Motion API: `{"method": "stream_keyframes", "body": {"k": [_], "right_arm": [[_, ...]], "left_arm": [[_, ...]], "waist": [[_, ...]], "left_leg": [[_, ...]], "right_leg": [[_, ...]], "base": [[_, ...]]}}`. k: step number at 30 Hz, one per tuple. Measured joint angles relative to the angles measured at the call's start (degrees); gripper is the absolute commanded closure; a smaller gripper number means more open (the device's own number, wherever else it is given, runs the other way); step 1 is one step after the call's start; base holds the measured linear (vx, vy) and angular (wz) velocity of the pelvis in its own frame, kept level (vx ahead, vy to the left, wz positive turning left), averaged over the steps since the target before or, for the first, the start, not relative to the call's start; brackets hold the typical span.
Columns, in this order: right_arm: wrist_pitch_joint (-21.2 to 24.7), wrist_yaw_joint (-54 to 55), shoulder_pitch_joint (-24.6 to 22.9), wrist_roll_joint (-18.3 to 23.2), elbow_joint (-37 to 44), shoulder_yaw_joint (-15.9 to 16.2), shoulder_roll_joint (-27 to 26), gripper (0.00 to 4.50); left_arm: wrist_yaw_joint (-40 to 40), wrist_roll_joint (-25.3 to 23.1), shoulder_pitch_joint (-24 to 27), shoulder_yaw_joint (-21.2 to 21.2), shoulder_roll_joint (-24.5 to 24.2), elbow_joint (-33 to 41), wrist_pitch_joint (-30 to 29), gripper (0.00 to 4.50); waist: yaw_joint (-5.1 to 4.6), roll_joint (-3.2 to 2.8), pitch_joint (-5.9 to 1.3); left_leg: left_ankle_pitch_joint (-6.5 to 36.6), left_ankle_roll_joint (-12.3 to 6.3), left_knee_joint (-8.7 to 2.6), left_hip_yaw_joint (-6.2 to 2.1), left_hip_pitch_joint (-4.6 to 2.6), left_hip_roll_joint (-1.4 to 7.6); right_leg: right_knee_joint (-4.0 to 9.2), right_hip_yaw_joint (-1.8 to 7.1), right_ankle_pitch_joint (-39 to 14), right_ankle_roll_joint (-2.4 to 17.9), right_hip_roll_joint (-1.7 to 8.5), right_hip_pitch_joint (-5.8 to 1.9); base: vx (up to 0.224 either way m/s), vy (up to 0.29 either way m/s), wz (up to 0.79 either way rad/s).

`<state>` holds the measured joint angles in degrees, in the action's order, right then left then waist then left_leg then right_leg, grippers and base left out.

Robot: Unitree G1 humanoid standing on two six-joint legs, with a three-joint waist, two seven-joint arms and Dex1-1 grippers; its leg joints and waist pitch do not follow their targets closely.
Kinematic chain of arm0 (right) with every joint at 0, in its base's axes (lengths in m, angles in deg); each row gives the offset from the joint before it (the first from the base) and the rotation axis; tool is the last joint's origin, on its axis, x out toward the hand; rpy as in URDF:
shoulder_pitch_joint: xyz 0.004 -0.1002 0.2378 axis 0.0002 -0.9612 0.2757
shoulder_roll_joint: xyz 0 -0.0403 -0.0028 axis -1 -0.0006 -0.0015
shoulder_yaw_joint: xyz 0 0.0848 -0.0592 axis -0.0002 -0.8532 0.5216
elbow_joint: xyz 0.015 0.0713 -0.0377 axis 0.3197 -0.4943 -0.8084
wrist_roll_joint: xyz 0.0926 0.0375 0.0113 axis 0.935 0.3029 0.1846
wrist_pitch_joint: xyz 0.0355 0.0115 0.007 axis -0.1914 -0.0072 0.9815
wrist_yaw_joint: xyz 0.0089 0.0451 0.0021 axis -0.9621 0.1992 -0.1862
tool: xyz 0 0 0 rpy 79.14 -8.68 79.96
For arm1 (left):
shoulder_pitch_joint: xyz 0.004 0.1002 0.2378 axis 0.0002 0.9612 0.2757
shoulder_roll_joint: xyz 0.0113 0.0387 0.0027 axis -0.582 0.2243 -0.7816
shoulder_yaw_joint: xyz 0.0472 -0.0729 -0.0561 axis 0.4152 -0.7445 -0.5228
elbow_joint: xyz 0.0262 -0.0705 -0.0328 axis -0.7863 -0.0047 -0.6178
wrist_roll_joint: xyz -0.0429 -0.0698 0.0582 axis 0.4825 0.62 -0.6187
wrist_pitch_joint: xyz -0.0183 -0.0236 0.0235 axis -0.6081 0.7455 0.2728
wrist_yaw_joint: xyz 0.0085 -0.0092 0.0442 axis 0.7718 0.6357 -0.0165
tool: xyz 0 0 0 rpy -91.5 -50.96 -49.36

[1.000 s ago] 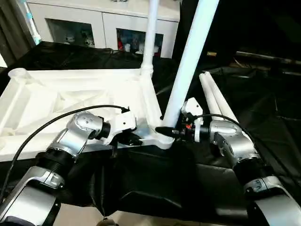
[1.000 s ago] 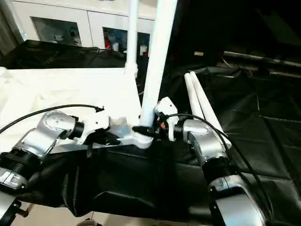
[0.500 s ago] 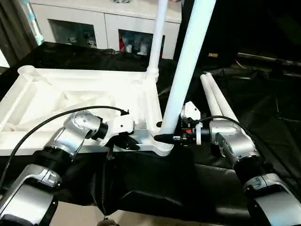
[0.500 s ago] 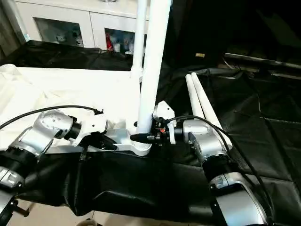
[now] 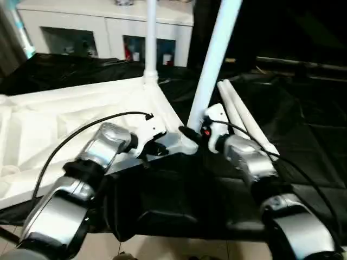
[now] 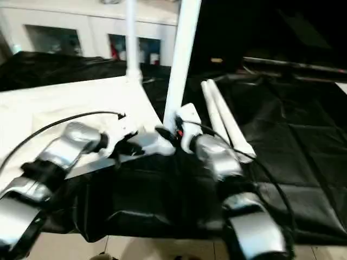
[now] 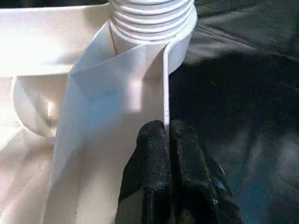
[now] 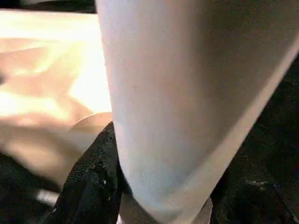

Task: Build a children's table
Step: Insert table leg to table base

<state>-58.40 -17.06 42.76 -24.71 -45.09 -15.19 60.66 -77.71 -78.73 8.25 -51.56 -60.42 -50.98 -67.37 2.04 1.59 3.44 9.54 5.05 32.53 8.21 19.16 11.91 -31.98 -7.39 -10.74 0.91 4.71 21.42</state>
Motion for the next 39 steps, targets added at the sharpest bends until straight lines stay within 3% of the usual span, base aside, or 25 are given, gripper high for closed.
{"method": "stream_keyframes", "body": {"k": [2,3,4,5,6,7,8,9,10,11,12,15,21,23,31,39], "right_arm": [[1.19,7.52,2.46,-0.23,-2.96,-1.3,-3.09,2.52],[1.63,10.14,3.32,-0.34,-3.92,-1.9,-3.97,2.52],[1.89,12.54,4.07,-0.35,-4.73,-2.54,-4.74,2.52],[2.21,15.24,4.49,-0.35,-5.46,-3.49,-5.5,2.52],[2.39,16.77,4.96,-0.34,-5.91,-3.85,-5.88,2.52],[2.51,17.63,5.14,-0.36,-6.18,-3.99,-5.98,2.52],[2.52,18.53,5.49,-0.56,-6.62,-3.99,-6.19,2.52],[2.51,19.15,5.73,-0.65,-6.56,-4.09,-6.19,2.52],[2.51,19.58,5.96,-0.83,-6.59,-4.1,-6.18,2.52],[2.51,19.73,6.19,-0.83,-6.76,-4.17,-6.18,2.52],[2.51,19.84,6.28,-0.84,-6.89,-4.22,-6.19,2.52],[2.51,20.89,6.73,-1.0,-7.76,-4.89,-6.74,2.52],[2.26,22.02,7.53,-1.75,-8.72,-5.75,-7.46,2.52],[2.11,22.0,7.65,-1.83,-8.72,-5.96,-7.51,1.96],[1.66,20.6,8.29,-1.47,-9.75,-7.67,-8.07,1.39],[-1.83,9.08,6.44,-0.7,-7.32,-7.36,-6.64,0.6]], "left_arm": [[3.01,-0.91,-1.05,-0.05,1.4,-1.36,-1.03,4.5],[4.17,-1.06,-1.17,-0.11,2.18,-1.52,-1.3,4.5],[5.04,-1.14,-1.35,-0.18,2.69,-1.93,-1.65,4.5],[6.42,-1.4,-1.53,-0.22,3.51,-2.4,-2.12,4.5],[7.06,-1.6,-1.63,-0.5,3.83,-2.42,-2.21,4.5],[7.47,-1.85,-1.62,-0.6,4.13,-2.52,-2.32,4.5],[7.57,-1.66,-1.65,-0.8,4.22,-2.51,-2.41,4.5],[7.61,-1.49,-1.88,-1.1,4.31,-2.5,-2.49,4.5],[7.91,-1.43,-1.9,-1.31,4.37,-2.5,-2.52,4.5],[7.96,-1.25,-1.9,-1.34,4.39,-2.56,-2.56,4.5],[8.06,-1.1,-1.9,-1.35,4.4,-2.63,-2.55,4.5],[8.1,-1.07,-1.9,-1.35,4.47,-3.13,-2.55,4.5],[8.25,-1.12,-1.9,-1.72,4.18,-3.12,-2.49,4.5],[8.25,-1.11,-1.9,-1.72,4.18,-3.12,-2.47,4.5],[8.2,-0.99,-1.88,-1.92,3.32,-3.07,-0.42,4.5],[4.83,-0.34,0.54,-2.49,0.61,0.43,3.91,4.5]], "waist": [[-0.45,-0.63,0.34],[-0.31,-0.79,0.52],[0.15,-0.7,0.67],[0.88,1.34,0.36],[1.19,2.48,0.18],[1.49,2.62,0.22],[2.59,1.76,0.08],[2.66,1.07,-0.19],[2.63,1.23,-0.36],[2.38,1.43,-0.63],[2.12,1.62,-0.75],[1.45,2.01,-0.97],[1.28,2.03,-1.0],[1.26,2.07,-1.03],[0.81,2.05,-1.09],[0.56,1.84,-0.96]], "left_leg": [[0.02,-0.01,-0.17,-0.38,-0.14,0.15],[0.02,0.0,-0.47,-0.29,0.03,0.18],[0.02,0.0,-0.66,0.17,-0.01,0.14],[0.0,0.02,-0.79,2.2,-0.63,0.08],[0.06,0.04,-0.56,2.36,-1.25,-0.16],[2.04,0.18,1.4,2.16,-1.3,-0.07],[4.37,-0.48,3.15,1.0,-1.85,-0.21],[3.9,0.69,2.94,-0.16,-1.85,-0.46],[3.78,0.91,1.93,-0.38,-1.77,-0.4],[3.44,1.32,0.94,-0.17,-1.65,-0.4],[3.12,1.31,0.76,0.29,-1.63,-0.39],[3.1,1.24,1.03,1.21,-2.03,-0.45],[3.1,1.25,0.19,1.25,-1.76,-0.46],[3.1,1.25,0.17,1.25,-1.73,-0.46],[3.08,1.25,0.16,1.3,-0.89,-0.46],[2.94,1.5,0.16,1.4,-0.54,0.05]], "right_leg": [[0.73,-1.65,0.0,0.0,0.54,-0.7],[0.08,-1.62,-0.19,0.07,0.59,-0.86],[-2.01,-0.9,-1.71,1.04,0.66,-0.61],[-4.93,1.54,-2.8,1.52,0.75,-0.28],[-5.43,2.77,-2.67,0.93,0.51,0.5],[-5.26,2.45,-2.57,0.71,0.53,0.51],[-4.92,1.27,-2.57,0.7,0.61,0.28],[-4.3,0.19,-2.56,0.68,0.74,0.37],[-3.4,0.1,-2.52,0.67,0.54,0.48],[-2.56,0.23,-2.36,0.68,0.39,0.52],[-2.36,0.55,-1.48,1.21,0.41,0.53],[-2.54,1.6,0.29,0.98,0.49,0.52],[-2.05,1.48,0.28,0.95,0.45,0.63],[-2.04,1.48,0.28,0.95,0.45,0.67],[-1.98,1.52,0.3,0.97,0.44,1.44],[-2.18,1.52,0.83,1.2,0.0,1.84]], "base": [[-0.036,0.01,-0.04],[-0.071,0.02,-0.09],[-0.065,-0.023,0.1],[0.056,-0.119,0.24],[0.056,-0.119,0.24],[0.062,-0.113,-0.03],[0.074,0.017,-0.35],[0.074,0.017,-0.35],[0.082,0.039,-0.23],[0.0,0.0,0.0],[0.0,0.0,0.0],[0.0,0.0,0.0],[0.0,0.0,0.0],[0.0,0.0,0.0],[0.0,0.0,0.0],[0.0,0.0,0.0]]}}
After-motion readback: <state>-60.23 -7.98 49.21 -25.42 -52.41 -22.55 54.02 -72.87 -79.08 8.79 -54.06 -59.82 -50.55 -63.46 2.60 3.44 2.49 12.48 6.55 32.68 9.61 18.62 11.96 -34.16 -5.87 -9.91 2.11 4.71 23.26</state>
